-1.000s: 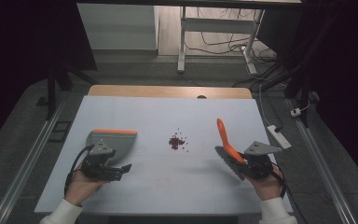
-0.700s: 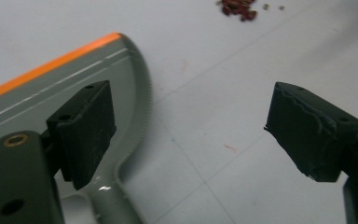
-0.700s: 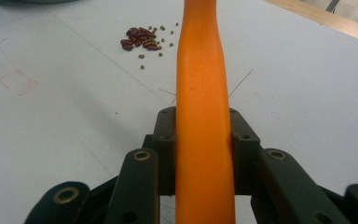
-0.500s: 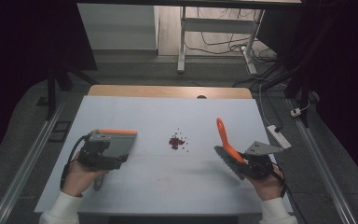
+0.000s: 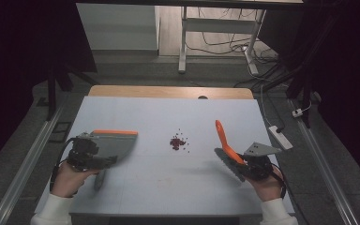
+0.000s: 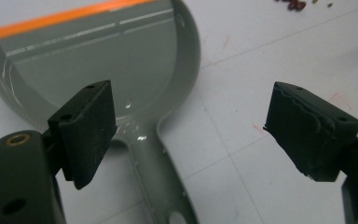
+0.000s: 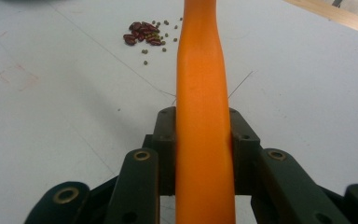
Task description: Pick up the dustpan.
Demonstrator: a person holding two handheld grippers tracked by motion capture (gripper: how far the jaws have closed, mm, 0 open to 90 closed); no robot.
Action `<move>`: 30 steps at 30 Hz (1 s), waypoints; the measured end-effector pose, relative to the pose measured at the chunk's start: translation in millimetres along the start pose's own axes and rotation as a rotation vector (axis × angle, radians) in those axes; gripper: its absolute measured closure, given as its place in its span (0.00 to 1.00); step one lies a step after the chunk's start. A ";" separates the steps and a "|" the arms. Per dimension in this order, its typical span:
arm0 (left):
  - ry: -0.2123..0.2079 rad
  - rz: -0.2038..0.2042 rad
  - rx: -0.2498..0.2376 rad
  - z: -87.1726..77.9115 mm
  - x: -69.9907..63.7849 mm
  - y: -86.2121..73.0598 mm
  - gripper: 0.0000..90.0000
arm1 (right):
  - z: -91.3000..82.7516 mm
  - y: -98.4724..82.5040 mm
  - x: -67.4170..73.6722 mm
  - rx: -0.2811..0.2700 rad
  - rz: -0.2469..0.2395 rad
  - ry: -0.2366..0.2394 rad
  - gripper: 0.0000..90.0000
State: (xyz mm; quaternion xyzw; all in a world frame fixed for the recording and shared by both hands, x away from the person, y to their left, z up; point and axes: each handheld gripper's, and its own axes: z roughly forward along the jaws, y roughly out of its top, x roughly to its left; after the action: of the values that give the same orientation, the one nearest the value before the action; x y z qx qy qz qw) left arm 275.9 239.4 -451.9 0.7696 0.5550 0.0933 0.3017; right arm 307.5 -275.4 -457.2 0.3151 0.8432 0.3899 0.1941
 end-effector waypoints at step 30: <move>0.008 -0.125 0.172 34.5 21.5 -34.3 0.17 | -1.4 -1.1 1.8 0.004 -0.010 -0.004 0.78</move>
State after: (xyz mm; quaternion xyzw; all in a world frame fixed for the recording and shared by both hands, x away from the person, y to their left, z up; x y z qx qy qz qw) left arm 273.0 253.4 -503.1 0.7561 0.6092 0.0292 0.2375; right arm 305.0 -275.5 -457.3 0.3122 0.8450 0.3867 0.1972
